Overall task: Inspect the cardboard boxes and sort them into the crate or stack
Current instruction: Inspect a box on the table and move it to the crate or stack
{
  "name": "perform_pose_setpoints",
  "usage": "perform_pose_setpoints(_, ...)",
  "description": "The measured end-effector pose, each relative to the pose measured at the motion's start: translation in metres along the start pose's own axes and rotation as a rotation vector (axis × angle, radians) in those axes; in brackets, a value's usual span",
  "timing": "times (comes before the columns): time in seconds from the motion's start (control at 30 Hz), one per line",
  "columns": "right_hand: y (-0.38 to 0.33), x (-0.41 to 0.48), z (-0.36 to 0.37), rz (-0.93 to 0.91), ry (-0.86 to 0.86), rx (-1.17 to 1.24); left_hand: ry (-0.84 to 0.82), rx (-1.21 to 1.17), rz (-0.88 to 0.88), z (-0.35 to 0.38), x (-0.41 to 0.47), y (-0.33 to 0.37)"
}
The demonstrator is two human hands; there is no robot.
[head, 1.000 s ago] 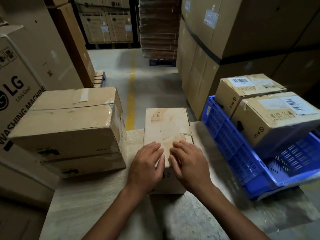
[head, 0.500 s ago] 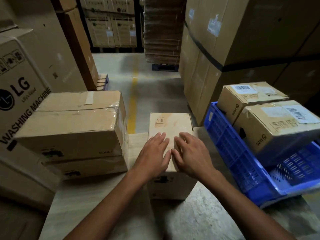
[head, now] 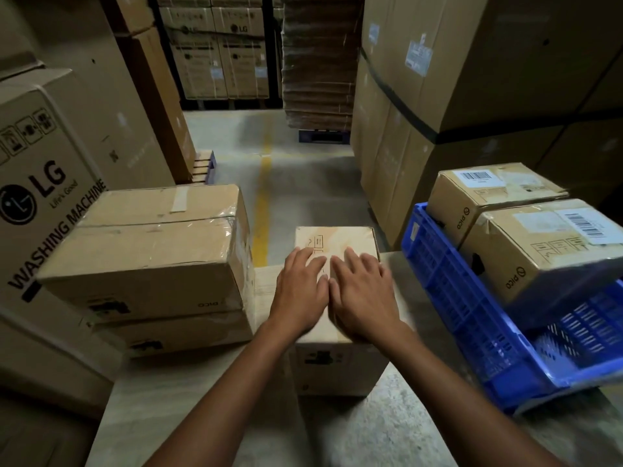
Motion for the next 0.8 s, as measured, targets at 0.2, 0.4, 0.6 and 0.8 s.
perform_pose_setpoints(0.2,0.012,-0.001,-0.003,0.013,0.021,0.031,0.087,-0.264,0.004,0.003,0.003,0.003)
perform_pose_setpoints(0.4,0.061,-0.018,-0.028,0.189,0.074,0.254,0.039,-0.836,-0.275,0.029,0.012,0.027)
perform_pose_setpoints(0.6,0.108,-0.042,-0.048,0.391,0.040,0.441,-0.090,-0.725,-0.201,0.081,0.003,0.084)
perform_pose_setpoints(0.8,0.155,-0.071,-0.049,0.385,-0.030,0.539,-0.211,-0.349,-0.450,0.158,-0.028,-0.003)
Point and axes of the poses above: each hand's wrist, its own x-axis towards the middle knuckle, its own z-axis out of the palm, y = z × x, the point moved 6 cm from there along x, towards the middle knuckle, and after that the axes turned 4 degrees about x, right-handed, at the moved point
